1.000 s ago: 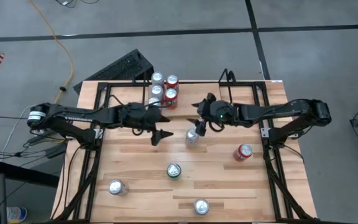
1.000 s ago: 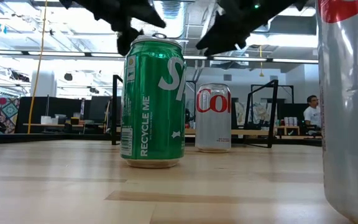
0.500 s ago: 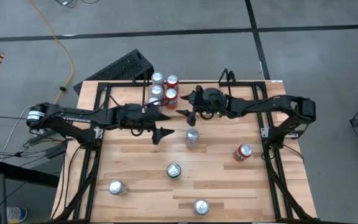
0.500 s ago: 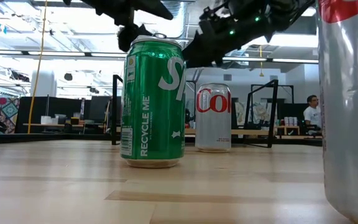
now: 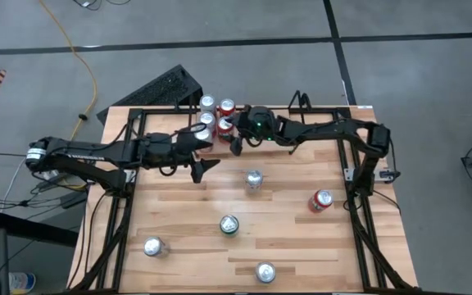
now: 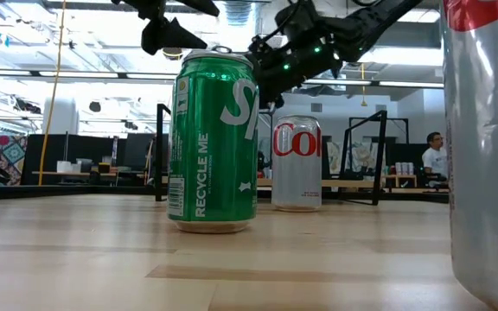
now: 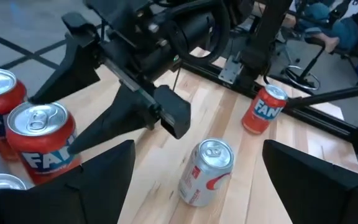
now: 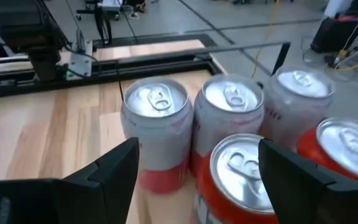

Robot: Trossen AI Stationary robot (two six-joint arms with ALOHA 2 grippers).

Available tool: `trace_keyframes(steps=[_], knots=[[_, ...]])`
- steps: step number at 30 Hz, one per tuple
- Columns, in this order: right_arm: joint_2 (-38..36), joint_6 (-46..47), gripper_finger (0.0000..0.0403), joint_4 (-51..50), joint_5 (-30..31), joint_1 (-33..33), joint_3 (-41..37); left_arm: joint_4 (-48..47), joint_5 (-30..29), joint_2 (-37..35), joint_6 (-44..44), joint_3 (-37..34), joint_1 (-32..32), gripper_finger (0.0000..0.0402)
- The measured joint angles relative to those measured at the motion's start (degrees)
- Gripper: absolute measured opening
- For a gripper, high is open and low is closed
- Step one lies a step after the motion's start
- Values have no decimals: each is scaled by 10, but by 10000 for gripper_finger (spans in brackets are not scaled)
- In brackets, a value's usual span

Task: Place canned beverage on shelf
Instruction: Put the bottom red soda can on the shelf aligned with the other red soda can

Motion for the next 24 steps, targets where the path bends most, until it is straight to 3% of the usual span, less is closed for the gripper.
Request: trace_keyframes(steps=[10, 24], knots=[[11, -12, 301, -39, 72, -3, 15, -25, -2, 0, 0, 0, 0, 336], [10, -12, 301, -72, 116, -23, 15, -26, -7, 0, 4, 0, 0, 336]])
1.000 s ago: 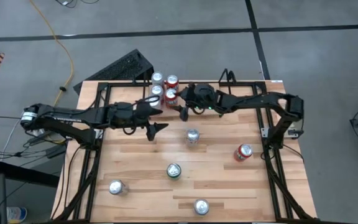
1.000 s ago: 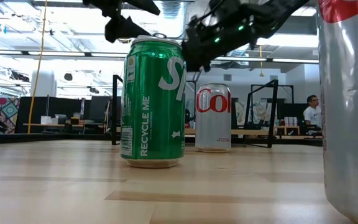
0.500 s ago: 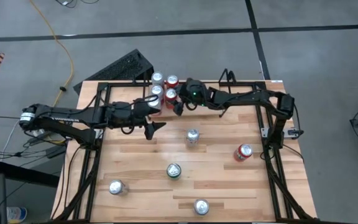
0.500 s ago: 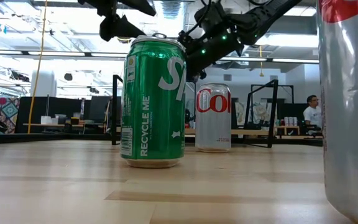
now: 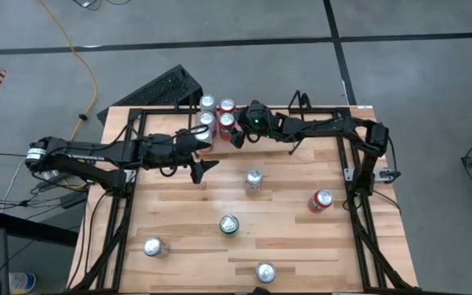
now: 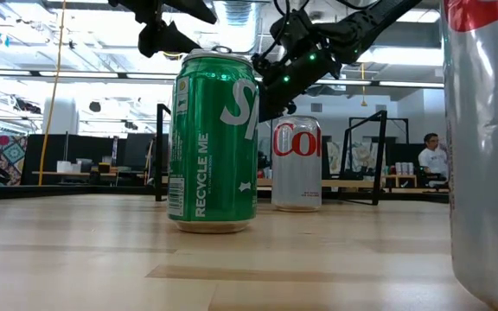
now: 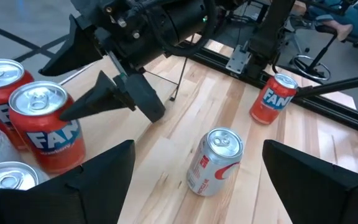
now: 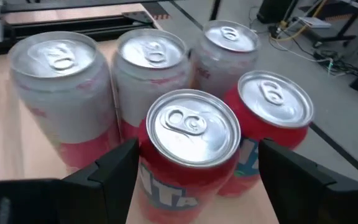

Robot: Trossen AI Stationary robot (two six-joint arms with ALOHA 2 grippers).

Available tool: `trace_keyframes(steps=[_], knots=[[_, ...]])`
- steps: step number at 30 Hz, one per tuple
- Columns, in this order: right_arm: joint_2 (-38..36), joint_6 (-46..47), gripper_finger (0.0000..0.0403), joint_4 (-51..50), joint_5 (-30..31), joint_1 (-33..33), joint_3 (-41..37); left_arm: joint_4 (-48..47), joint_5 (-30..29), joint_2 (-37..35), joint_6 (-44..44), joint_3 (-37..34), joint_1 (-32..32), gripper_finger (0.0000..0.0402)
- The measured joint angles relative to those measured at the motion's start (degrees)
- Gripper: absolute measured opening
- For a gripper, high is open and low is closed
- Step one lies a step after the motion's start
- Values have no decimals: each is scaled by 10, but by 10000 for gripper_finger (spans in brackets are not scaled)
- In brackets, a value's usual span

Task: Place canned beverage on shelf
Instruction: Put the bottom red soda can on the shelf aligned with the other red soda can, then put the red soda can on the shelf aligned with the other red soda cans

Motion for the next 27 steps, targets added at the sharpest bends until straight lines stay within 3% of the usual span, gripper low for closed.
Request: trace_keyframes(steps=[9, 17, 24, 27], knots=[[-9, 1, 301, -6, -14, -5, -1, 0, 0, 0, -10, 0, 0, 336], [-81, -3, 301, -72, -36, 8, -1, -12, 0, 0, -48, 0, 0, 336], [-214, -6, 301, -244, -170, 11, 0, -17, 1, 7, -67, 0, 1, 336], [-266, 21, 301, -343, -183, 23, 0, -16, 0, 13, -50, 1, 1, 336]])
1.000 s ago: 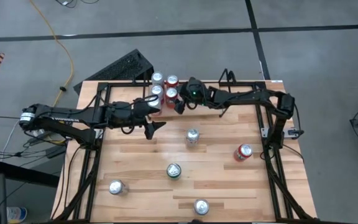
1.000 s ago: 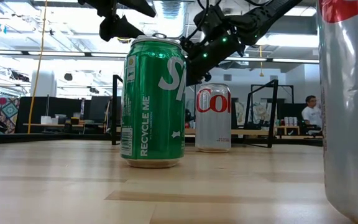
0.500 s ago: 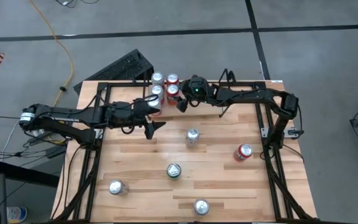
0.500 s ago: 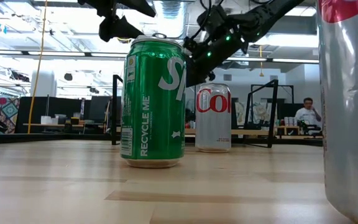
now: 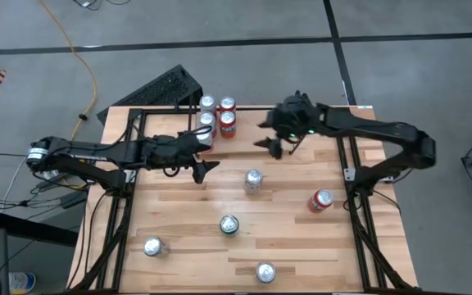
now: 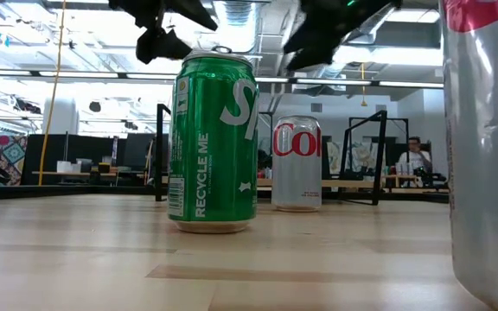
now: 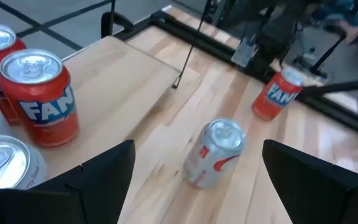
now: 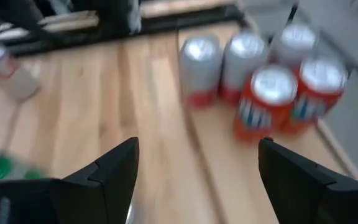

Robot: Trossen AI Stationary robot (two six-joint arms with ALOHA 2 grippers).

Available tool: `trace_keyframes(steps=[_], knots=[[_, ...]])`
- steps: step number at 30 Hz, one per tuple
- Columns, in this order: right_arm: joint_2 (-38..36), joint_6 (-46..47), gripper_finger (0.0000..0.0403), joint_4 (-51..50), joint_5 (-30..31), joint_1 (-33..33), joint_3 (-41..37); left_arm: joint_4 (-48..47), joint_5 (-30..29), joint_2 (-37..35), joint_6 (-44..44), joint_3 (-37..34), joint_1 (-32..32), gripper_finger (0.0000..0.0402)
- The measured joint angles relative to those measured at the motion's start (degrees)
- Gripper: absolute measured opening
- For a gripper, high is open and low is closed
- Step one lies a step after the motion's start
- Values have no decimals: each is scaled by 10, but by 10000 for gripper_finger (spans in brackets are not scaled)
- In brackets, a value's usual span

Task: Place canned beverage on shelf
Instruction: Put the red soda can on the shelf aligned with the other red soda cans

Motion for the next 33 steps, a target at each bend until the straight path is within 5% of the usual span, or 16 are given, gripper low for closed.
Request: trace_keyframes(steps=[13, 24, 33], knots=[[-89, 273, 301, -419, 143, 166, -8, 58, 0, 40, 5, 0, 0, 336], [-118, 685, 301, -569, 141, 409, -16, 78, 6, 53, 9, -1, 10, 336], [-112, 877, 305, -630, 139, 533, -33, 88, 7, 66, 13, -1, 10, 336]])
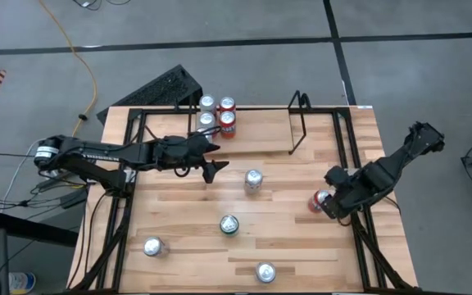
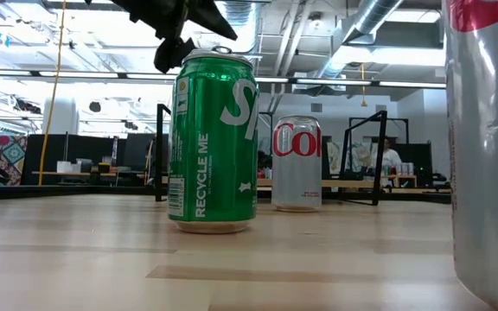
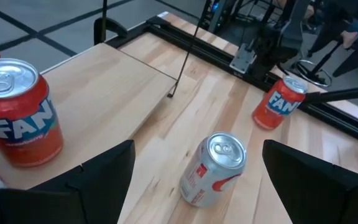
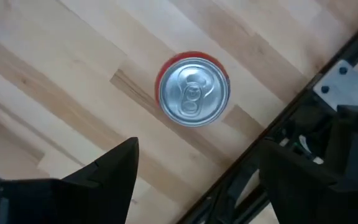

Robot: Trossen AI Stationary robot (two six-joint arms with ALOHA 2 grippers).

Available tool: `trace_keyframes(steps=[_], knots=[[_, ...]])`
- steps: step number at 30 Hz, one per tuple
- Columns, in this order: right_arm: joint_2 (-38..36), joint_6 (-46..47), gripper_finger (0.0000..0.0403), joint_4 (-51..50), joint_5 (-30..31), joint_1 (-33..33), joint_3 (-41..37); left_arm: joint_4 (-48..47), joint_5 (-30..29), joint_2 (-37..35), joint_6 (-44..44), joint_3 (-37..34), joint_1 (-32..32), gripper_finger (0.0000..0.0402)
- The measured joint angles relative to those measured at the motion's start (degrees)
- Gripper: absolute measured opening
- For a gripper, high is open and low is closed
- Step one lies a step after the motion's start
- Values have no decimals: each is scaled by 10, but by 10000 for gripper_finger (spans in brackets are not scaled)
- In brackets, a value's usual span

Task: Place canned beverage on shelf
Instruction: Put the red soda can on the shelf aligned with the other red soda cans

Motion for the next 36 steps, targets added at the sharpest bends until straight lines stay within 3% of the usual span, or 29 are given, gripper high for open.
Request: trace_keyframes(steps=[17, 25, 36], knots=[[-1, 16, 332, 99, -11, -16, -123, 23, 22, 19, -23, 0, 0, 336], [0, -71, 331, 201, -5, -49, -155, 26, 21, 19, -30, 0, 0, 336], [0, -145, 331, 234, -4, -92, -183, 26, 19, 19, -34, 0, 0, 336]])
